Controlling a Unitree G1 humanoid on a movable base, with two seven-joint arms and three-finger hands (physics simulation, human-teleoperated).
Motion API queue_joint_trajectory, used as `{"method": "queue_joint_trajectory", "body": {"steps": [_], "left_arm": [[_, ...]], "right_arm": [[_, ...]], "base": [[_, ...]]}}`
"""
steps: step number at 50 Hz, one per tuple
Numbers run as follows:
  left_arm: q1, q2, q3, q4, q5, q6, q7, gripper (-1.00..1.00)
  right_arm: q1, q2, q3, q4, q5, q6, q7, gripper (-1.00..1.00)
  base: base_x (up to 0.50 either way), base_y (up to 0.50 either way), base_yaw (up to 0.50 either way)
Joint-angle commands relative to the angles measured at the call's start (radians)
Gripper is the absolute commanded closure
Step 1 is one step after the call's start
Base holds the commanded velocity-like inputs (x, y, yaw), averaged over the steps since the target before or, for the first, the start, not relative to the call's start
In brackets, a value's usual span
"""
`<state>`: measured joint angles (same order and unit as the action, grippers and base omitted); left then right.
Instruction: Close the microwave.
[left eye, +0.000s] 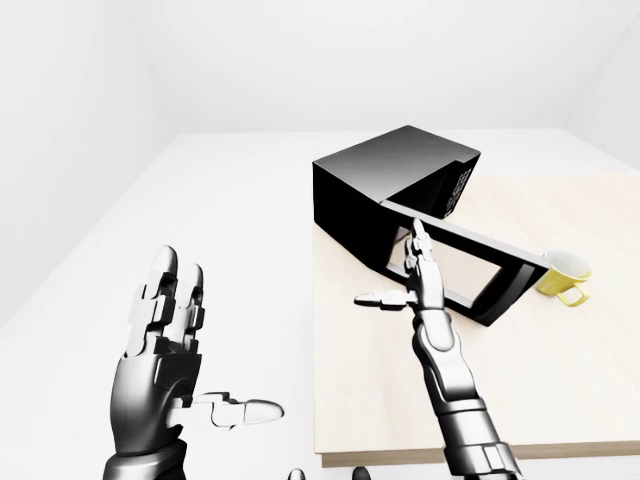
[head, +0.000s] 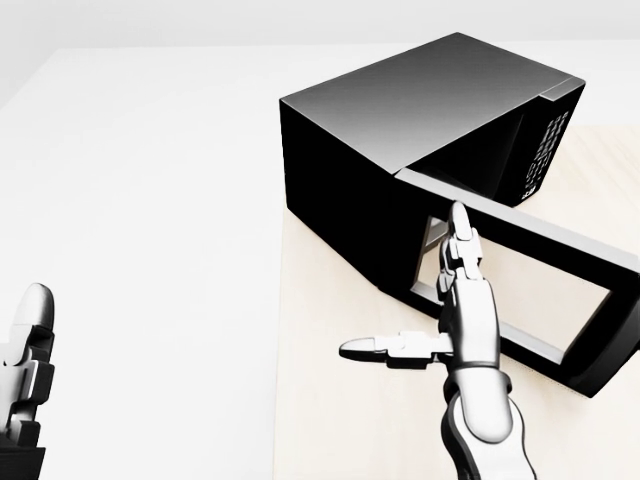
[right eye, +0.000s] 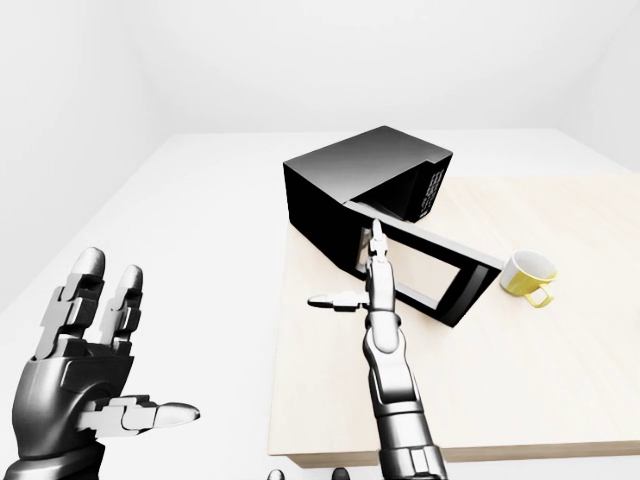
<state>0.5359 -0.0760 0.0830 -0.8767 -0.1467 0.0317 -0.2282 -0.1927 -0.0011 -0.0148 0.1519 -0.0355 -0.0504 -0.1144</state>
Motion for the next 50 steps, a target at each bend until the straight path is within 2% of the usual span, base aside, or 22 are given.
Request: {"method": "queue_joint_trajectory", "body": {"steps": [1, 3, 6, 11, 21, 27, 32, 50], "left_arm": [[0.002, 0.003, 0.000, -0.005, -0.003, 0.002, 0.002, -1.00], [0.001, 0.002, 0.002, -0.005, -0.003, 0.003, 0.001, -1.00], [0.001, 0.001, 0.003, -0.005, -0.004, 0.002, -0.001, -1.00], [0.001, -0.001, -0.001, 0.000, 0.001, -0.002, -0.002, -1.00], [0.005, 0.004, -0.007, 0.004, 0.002, -0.010, 0.002, -1.00], [0.003, 0.005, -0.007, 0.003, 0.002, -0.006, 0.003, -1.00], [0.002, 0.007, -0.009, 0.003, 0.004, -0.005, 0.006, -1.00], [0.000, 0.009, -0.015, 0.006, 0.009, -0.007, 0.010, -1.00]], "right_arm": [[-0.080, -0.008, -0.009, 0.033, 0.012, 0.019, -0.008, -1.00], [-0.098, -0.010, -0.012, 0.058, 0.016, 0.014, -0.008, -1.00], [-0.132, -0.016, -0.022, 0.119, 0.021, -0.011, -0.018, -1.00], [-0.167, -0.022, -0.025, 0.167, 0.023, -0.021, -0.025, -1.00], [-0.213, -0.030, -0.031, 0.219, 0.046, -0.022, -0.019, -1.00], [-0.250, -0.038, -0.035, 0.245, 0.049, -0.016, -0.023, -1.00], [-0.308, -0.040, -0.038, 0.332, 0.059, -0.037, -0.024, -1.00], [-0.471, -0.059, -0.049, 0.570, 0.054, -0.037, -0.042, -1.00]], "base": [[0.00, 0.00, 0.00], [0.00, 0.00, 0.00], [0.00, 0.00, 0.00], [0.00, 0.00, 0.00], [0.00, 0.00, 0.00], [0.00, 0.00, 0.00], [0.00, 0.00, 0.00], [0.00, 0.00, 0.00]]}}
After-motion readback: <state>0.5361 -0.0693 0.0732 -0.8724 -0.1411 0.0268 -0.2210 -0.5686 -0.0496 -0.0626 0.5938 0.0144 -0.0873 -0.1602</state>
